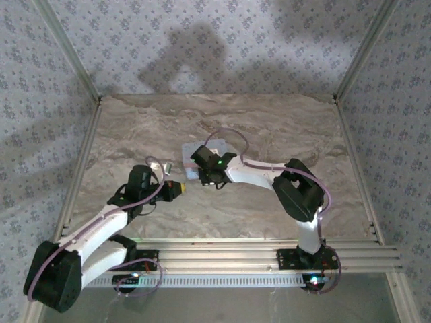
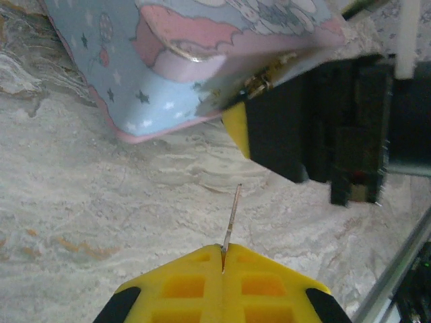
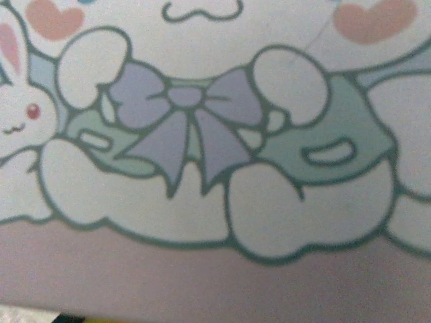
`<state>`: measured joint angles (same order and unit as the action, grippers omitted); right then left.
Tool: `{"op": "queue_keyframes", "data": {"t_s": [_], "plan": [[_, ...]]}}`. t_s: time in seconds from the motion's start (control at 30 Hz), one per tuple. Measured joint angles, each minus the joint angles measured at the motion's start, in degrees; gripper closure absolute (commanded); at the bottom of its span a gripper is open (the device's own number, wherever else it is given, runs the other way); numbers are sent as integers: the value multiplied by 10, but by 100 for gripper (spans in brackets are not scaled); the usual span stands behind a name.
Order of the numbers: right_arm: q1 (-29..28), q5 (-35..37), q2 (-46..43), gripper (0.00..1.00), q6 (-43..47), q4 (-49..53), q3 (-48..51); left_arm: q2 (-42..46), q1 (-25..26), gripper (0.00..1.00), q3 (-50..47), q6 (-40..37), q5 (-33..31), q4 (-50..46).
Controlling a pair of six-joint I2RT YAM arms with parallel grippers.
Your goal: Unlock the padlock with the key
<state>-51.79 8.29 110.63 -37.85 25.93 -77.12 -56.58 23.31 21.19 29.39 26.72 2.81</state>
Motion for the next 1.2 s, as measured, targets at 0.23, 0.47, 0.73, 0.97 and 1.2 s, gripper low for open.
{"op": "queue_keyframes", "data": {"t_s": [0.23,0.47,0.73,0.97,1.2], "plan": [[20,-124,-1,100,15,17,0,-83,0,100,17,-9,-8,51],[43,-217,-5,100,15,17,0,-129,1,100,46,-44,1,86],[79,-297,-35,100,8,16,5,-77,1,100,9,-73,12,124],[118,-358,-52,100,3,35,2,31,33,100,-43,-108,-4,124],[134,-400,-52,100,-14,61,-7,-32,76,100,-50,-137,-19,167]]}}
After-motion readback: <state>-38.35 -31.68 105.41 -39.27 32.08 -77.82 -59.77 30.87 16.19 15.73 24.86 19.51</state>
